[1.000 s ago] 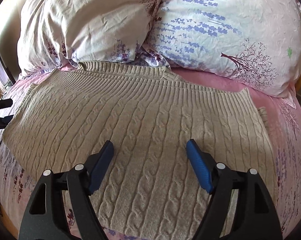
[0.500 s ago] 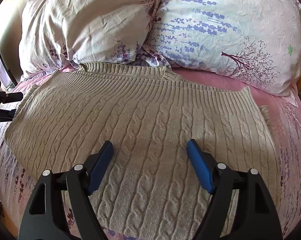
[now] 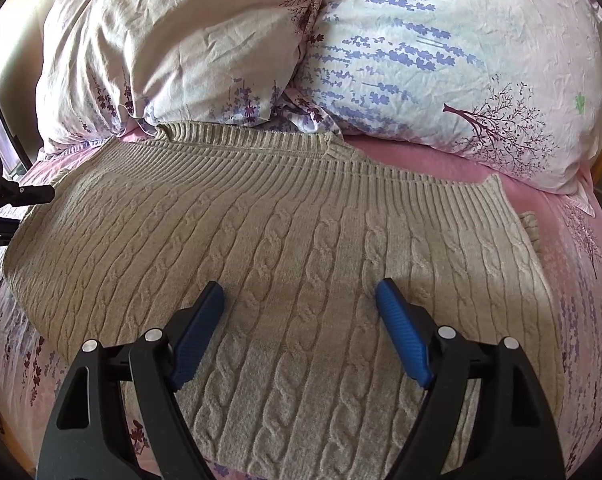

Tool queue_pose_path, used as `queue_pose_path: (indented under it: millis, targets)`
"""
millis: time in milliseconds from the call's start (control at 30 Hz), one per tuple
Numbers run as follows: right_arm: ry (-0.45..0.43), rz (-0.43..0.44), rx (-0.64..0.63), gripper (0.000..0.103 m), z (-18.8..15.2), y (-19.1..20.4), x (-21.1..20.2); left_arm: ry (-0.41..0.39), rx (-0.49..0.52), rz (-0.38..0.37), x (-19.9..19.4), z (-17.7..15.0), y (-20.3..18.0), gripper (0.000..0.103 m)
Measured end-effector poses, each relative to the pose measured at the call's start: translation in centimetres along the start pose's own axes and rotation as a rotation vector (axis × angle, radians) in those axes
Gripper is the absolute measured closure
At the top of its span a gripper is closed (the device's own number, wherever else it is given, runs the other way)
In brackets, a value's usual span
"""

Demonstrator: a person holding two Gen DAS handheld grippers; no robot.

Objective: Fold small clothes
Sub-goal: 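Grasp the folded sweater edge with the left gripper and roll it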

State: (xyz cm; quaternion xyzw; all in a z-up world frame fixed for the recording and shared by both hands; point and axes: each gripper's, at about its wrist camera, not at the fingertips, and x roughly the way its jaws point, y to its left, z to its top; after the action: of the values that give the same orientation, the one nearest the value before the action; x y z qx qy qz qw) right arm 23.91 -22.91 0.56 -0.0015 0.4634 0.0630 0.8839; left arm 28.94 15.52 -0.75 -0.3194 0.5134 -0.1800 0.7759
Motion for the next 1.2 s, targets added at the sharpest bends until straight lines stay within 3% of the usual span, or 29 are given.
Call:
queue_pose_path:
  millis: [467, 567, 667, 767, 1000, 1200]
  targets:
    - [-0.003, -0.011, 0.005, 0.02, 0.0, 0.0, 0.2, 0.042, 0.02, 0.013, 1.0, -0.4, -1.5, 0.044]
    - [-0.004, -0.012, 0.006, 0.02, -0.1, 0.1, 0.1, 0.033, 0.006, 0.012, 1.1, -0.2, -1.3, 0.053]
    - [-0.005, -0.013, 0.008, 0.02, -0.1, 0.1, 0.1, 0.029, -0.019, 0.031, 1.5, 0.0, -1.0, 0.074]
    - [-0.004, -0.012, 0.01, 0.02, -0.1, 0.2, 0.1, 0.025, -0.049, 0.019, 1.4, -0.1, -0.6, 0.077]
    - [-0.013, 0.02, 0.048, 0.02, -0.1, -0.7, -0.6, -0.021, -0.071, -0.125, -0.4, -0.2, -2.7, 0.08]
    - [-0.054, 0.059, 0.115, 0.02, -0.4, -3.0, -2.3, -0.028, -0.02, -0.285, -0.3, -0.9, -8.5, 0.081]
